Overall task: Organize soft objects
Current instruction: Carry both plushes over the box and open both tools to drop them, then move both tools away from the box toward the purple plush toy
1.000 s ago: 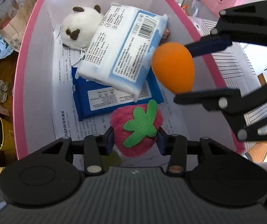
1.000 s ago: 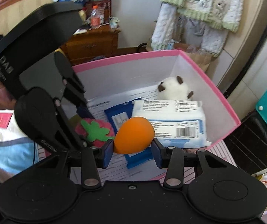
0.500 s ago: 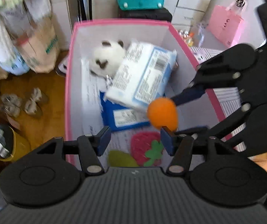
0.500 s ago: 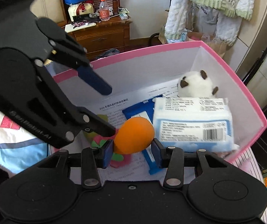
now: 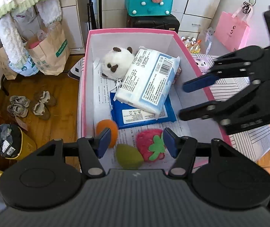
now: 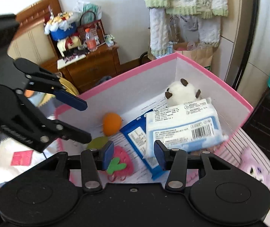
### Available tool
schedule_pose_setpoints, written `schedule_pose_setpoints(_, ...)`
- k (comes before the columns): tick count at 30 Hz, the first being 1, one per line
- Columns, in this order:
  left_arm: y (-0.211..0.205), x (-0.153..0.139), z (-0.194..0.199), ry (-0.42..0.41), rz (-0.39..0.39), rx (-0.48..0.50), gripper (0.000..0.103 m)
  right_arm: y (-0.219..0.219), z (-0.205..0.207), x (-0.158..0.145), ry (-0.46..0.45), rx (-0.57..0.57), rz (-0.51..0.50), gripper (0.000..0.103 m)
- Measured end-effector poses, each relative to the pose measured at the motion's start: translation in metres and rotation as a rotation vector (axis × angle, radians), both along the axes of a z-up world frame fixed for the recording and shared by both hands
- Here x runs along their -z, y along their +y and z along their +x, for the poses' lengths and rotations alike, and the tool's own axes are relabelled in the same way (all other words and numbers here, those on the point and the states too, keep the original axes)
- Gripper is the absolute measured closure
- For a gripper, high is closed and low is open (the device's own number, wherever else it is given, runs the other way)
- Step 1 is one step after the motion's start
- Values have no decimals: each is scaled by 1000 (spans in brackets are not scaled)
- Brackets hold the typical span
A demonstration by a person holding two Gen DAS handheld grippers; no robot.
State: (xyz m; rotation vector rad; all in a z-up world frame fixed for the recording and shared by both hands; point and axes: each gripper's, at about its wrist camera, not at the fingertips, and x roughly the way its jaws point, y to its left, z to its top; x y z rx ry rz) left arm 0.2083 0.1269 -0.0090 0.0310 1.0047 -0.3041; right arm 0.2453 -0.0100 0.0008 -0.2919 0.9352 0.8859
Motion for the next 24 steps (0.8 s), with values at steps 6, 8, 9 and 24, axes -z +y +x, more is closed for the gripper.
schedule_pose_setpoints(6, -11, -18, -21, -36, 28, 10, 40, -11, -35, -21, -30, 12, 0, 46)
schedule_pose_setpoints(8, -16, -26, -30, -47, 35, 16, 40, -13, -47, -29, -39, 12, 2, 46)
schedule_pose_setpoints(9, -19, -30, -36, -53, 38, 18, 40, -14, -52, -33, -42, 9, 5, 46)
schedule_pose_setpoints(24, -49, -75, -101, -104, 94, 51, 33, -62, -132, -91, -153, 21, 49, 41)
